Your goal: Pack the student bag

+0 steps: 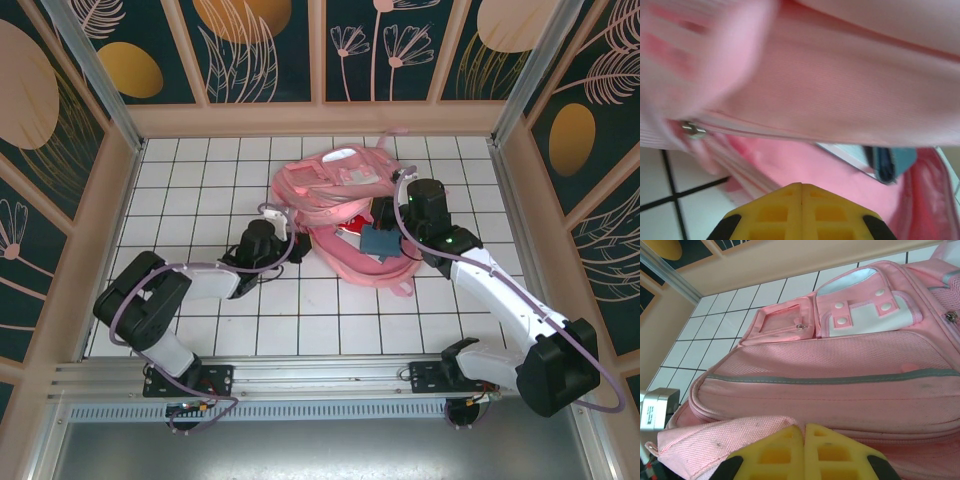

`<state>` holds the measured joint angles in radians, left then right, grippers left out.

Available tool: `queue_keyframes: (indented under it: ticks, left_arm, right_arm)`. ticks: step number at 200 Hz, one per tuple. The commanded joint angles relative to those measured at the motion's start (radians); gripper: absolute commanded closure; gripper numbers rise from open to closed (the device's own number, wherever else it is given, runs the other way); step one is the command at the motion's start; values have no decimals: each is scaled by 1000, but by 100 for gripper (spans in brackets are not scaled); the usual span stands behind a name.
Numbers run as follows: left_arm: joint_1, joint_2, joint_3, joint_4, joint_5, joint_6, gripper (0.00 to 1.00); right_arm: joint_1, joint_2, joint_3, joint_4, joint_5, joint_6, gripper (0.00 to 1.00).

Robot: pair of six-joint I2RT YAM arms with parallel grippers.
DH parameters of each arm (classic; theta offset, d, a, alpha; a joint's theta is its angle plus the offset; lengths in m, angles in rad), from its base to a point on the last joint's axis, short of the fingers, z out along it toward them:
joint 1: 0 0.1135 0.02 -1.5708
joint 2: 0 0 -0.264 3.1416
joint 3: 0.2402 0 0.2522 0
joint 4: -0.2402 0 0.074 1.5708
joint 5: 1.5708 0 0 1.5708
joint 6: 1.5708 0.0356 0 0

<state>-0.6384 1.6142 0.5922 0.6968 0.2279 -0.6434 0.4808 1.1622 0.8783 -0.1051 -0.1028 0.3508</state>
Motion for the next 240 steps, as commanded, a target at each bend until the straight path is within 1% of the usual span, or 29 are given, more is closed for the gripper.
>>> queue_keyframes:
  ticks: [1, 10, 16, 20, 28, 41, 52, 63, 67, 73, 85, 105, 118, 127, 137, 141, 144, 164, 177, 182, 186, 206, 233, 240]
  left_arm:
    - [-21, -46, -29, -5, -12, -8, 100]
    - [-21, -65, -42, -11, -45, -9, 100]
    - [-20, -80, -43, -24, -73, -5, 88]
    - [-21, -88, -43, -35, -90, -1, 85]
    - [-20, -107, -39, -61, -125, 9, 83]
    - [-8, -128, -24, -105, -173, 21, 80]
    - [14, -139, -15, -130, -191, 21, 76]
    - [35, -150, -12, -143, -207, 16, 73]
    - [43, -153, -12, -148, -214, 16, 70]
    - [53, -157, -9, -158, -224, 12, 63]
    - [70, -151, 4, -182, -247, 6, 62]
    - [94, -112, 28, -193, -234, 1, 62]
    - [100, -78, 41, -184, -219, 2, 61]
    - [101, -59, 43, -163, -211, 1, 59]
    - [103, -35, 49, -137, -194, 6, 54]
    - [104, -25, 54, -134, -190, 7, 49]
    - [106, -18, 59, -134, -190, 7, 47]
    - [112, 28, 88, -126, -193, 12, 45]
    - [126, 58, 103, -116, -181, 10, 43]
    - [131, 67, 105, -111, -173, 6, 42]
    - [137, 73, 108, -103, -167, 3, 39]
    - [154, 88, 111, -80, -143, -2, 35]
    - [169, 93, 141, -93, -139, 9, 34]
    - [170, 130, 154, -100, -138, 11, 34]
  right_arm:
    - [8, 7, 32, 54, 14, 22, 94]
    - [9, 5, 33, 51, 15, 19, 94]
    - [9, 5, 31, 49, 18, 17, 94]
    - [10, 4, 31, 47, 22, 16, 94]
    - [10, 0, 29, 41, 31, 11, 93]
    - [10, -7, 25, 25, 67, 2, 87]
    - [10, -17, 16, 0, 112, 0, 83]
    - [10, -29, -2, -29, 187, 14, 78]
    - [7, -35, -10, -37, 207, 21, 76]
    - [7, -47, -29, -45, 225, 25, 74]
    - [8, -71, -64, -60, 243, 38, 70]
    - [11, -118, -104, -89, 256, 54, 68]
    - [16, -151, -120, -118, 277, 65, 61]
    - [23, -173, -131, -134, 287, 72, 60]
    - [45, -196, -136, -152, 309, 85, 56]
    - [58, -202, -136, -160, 323, 88, 55]
    - [60, -206, -136, -166, 335, 89, 54]
    - [183, -213, -121, -221, 446, 111, 49]
    - [238, -204, -117, -245, 481, 137, 48]
    - [257, -201, -122, -244, 483, 150, 47]
    - [269, -199, -128, -240, 481, 157, 47]
    - [297, -179, -175, -215, 462, 204, 47]
    - [326, -149, -245, -176, 442, 258, 46]
    - [328, -140, -259, -171, 442, 267, 46]
